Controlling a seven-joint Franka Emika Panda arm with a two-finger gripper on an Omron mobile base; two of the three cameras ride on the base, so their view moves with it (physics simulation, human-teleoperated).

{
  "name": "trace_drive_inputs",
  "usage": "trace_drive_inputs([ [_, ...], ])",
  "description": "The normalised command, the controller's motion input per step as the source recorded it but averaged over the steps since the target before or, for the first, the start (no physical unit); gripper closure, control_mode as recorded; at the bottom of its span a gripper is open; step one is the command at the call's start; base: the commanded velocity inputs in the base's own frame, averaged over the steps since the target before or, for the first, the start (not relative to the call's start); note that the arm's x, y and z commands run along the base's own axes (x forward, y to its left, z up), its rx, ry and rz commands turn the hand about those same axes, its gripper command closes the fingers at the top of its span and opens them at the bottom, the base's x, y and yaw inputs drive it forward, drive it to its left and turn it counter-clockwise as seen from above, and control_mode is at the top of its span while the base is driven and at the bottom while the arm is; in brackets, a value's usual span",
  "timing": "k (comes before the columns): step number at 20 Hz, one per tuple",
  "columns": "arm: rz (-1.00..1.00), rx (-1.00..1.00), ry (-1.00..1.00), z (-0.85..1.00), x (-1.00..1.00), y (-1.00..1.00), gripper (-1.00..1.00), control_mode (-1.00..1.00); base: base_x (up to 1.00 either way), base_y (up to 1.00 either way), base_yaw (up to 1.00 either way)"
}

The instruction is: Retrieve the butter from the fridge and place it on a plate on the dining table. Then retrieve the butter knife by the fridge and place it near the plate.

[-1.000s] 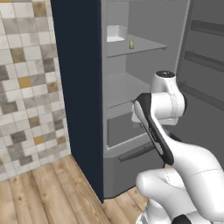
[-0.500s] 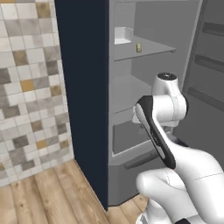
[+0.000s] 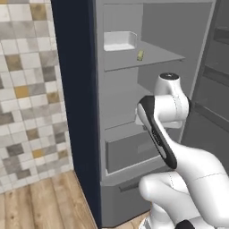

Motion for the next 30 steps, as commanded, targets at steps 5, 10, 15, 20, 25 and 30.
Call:
trace_drive_inputs([
  [5,0.0,0.0,0.0,0.0,0.0,0.0,-1.0,1.0,0.29,-0.11,0.01],
  [10,0.0,0.0,0.0,0.0,0.0,0.0,-1.0,1.0,0.59,-0.29,0.19],
  [15,0.0,0.0,0.0,0.0,0.0,0.0,-1.0,1.0,0.4,-0.65,0.41],
  [20,0.0,0.0,0.0,0.0,0.0,0.0,-1.0,1.0,0.6,-0.03,0.16],
  [25,0.0,0.0,0.0,0.0,0.0,0.0,-1.0,1.0,0.63,-0.09,0.03],
  [30,0.0,0.0,0.0,0.0,0.0,0.0,-1.0,1.0,0.13,-0.11,0.03],
])
